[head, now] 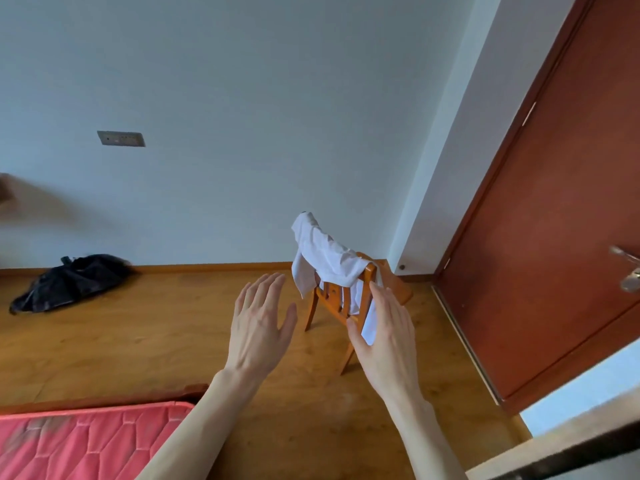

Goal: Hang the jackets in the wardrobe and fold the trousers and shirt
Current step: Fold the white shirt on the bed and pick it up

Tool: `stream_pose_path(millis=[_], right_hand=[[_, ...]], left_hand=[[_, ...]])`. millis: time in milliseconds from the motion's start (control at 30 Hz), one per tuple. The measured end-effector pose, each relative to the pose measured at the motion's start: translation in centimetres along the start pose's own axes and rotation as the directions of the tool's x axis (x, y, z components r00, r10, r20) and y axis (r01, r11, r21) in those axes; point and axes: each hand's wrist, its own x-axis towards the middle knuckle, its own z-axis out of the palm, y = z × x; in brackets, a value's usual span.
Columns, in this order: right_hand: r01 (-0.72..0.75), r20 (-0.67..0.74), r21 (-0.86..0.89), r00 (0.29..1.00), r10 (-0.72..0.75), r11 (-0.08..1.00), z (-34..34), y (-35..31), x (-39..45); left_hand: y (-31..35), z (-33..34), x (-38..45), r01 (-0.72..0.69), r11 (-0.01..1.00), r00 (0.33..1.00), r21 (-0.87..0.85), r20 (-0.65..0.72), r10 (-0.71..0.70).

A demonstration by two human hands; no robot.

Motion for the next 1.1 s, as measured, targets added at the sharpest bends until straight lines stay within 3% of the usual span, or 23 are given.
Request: stream_pose_path(millis=[467,767,1100], right_hand=[[-0.07,0.047,-0.077,0.996,0.073,0.995,11.3,8.7,14.8],[-0.044,0.204,-0.153,0.976,0.075,0.987,18.8,14.6,21.9],[0.107,0.315,-0.439,0.948,0.041,0.892,26.3,18.2,24.2]], left_hand=[[-5.6,17.3,12.5,-0.016,1.0,0.992,-0.026,0.122,0.019],[-8.1,28.8,14.4,0.113,0.993,0.951,-0.024,0.291,-0.101],[-10.0,35.9,17.0,0.138,0.99,0.859,0.015,0.497,-0.127]])
